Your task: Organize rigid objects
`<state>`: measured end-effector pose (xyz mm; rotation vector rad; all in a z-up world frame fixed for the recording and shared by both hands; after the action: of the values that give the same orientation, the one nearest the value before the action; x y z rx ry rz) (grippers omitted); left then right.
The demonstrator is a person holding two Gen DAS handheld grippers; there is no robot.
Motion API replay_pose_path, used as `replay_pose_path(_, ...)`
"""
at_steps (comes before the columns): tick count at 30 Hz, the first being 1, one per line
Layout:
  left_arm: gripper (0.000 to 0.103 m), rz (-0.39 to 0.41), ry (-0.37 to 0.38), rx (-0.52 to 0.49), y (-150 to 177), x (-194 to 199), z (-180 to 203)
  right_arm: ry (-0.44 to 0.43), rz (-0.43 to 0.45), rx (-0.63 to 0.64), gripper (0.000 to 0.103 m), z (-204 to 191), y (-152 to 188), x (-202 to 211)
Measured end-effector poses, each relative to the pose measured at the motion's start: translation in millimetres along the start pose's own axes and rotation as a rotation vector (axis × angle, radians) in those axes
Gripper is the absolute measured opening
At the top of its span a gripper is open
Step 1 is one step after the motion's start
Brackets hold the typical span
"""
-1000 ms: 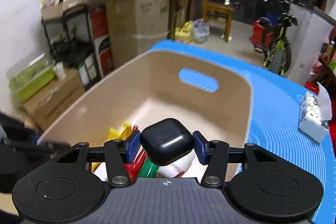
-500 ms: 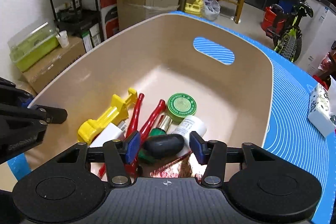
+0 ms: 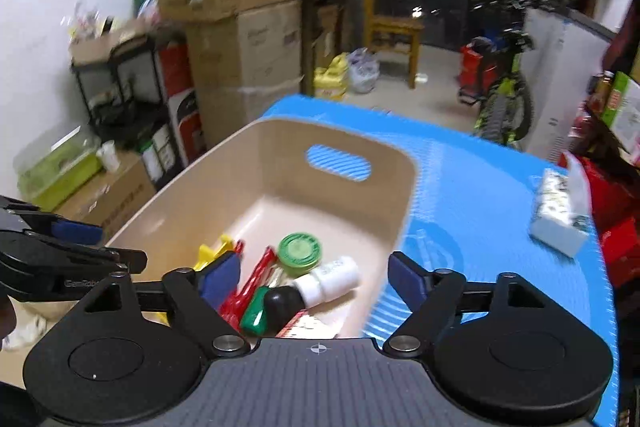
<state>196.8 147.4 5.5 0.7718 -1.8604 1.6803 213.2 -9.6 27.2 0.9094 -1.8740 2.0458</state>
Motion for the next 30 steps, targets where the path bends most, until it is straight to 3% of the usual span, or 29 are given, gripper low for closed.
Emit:
replay_pose_path(4,0.064,0.031,-0.011,-0.021,-3.5,23.0,13.9,0.052,0.026,-0.044,0.091,22.1,-5.0,27.8)
replay_pose_path(15,0.068,0.127,-0.014,-0.017,-11.8,100.6,48.7,0.116,0.098,-0.110,0.093,55.0,-4.4,115.8)
replay_pose_path(30,0.069,0.201,-0.029,-0.018,20.3,155.8,92.5,0.174,0.178,-0.138,0.096,81.6,16.3,209.8)
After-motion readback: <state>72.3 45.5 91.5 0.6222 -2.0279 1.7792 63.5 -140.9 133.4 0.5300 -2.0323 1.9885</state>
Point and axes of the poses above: each gripper's, at about its wrist camera, not at the fingertips, and x roughly against the way its jaws point, z to its right, y to its underside, the point moved 4 cm from there along -x, roughly the way its jaws point, and after that the axes turned 6 degrees about z, right-handed, at the moved point
